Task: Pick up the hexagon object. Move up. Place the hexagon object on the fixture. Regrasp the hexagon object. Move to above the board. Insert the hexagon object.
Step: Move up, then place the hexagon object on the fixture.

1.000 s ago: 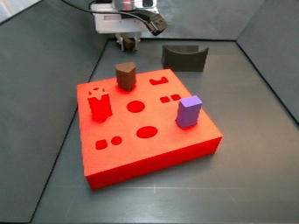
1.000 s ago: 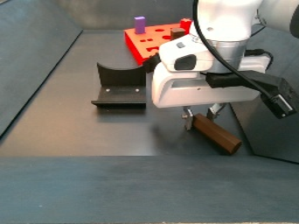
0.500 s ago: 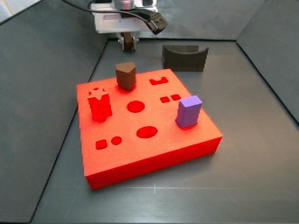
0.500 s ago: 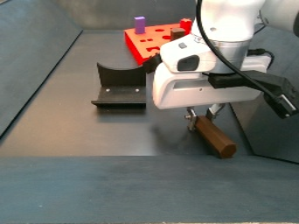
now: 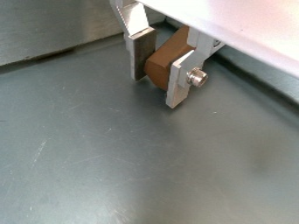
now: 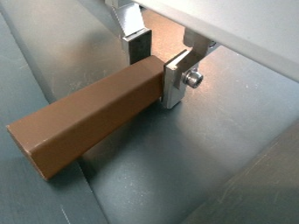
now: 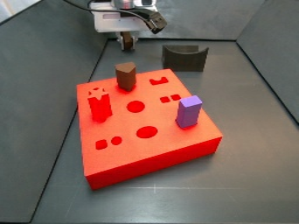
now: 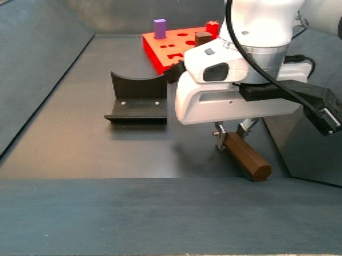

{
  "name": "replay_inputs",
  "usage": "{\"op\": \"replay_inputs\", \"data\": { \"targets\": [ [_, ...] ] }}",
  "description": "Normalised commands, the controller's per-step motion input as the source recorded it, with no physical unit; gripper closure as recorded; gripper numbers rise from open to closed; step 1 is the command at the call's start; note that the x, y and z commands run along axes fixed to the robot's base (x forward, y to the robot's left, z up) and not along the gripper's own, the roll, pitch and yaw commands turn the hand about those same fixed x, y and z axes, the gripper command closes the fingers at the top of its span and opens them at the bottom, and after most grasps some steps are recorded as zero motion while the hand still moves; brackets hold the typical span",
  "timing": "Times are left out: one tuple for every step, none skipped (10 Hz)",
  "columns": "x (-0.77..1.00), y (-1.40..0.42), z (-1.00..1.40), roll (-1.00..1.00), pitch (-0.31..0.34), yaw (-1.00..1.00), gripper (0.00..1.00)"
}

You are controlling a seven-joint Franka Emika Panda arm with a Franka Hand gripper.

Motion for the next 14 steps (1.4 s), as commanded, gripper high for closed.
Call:
{"op": "replay_inputs", "data": {
  "targets": [
    [-0.03,-0.01,0.80,0.00,0.019,0.03,1.00],
    [-0.04,0.00,0.71,0.01,0.040,0.01,1.00],
    [-0.02,0.00,0.56,0.03,0.062,0.00,1.00],
    [-0.02,0.00,0.43,0.05,0.075,-0.01,1.00],
    [-0.02,0.00,0.34,0.06,0.082,-0.02,1.00],
    [0.00,0.00,1.00,0.00,0.000,0.00,1.00],
    [0.01,0.00,1.00,0.02,-0.012,0.02,1.00],
    [-0.01,0.00,1.00,0.03,0.018,0.01,1.00],
    [-0.01,0.00,1.00,0.04,0.027,0.00,1.00],
    [-0.02,0.00,1.00,0.07,0.054,-0.01,1.00],
    [-0.02,0.00,1.00,0.08,0.066,-0.01,1.00],
    [-0.03,-0.01,1.00,0.10,0.073,-0.01,1.00],
    [-0.03,-0.01,1.00,0.12,0.081,0.01,1.00],
    [-0.03,-0.01,1.00,0.12,0.084,0.02,1.00]
  ]
}}
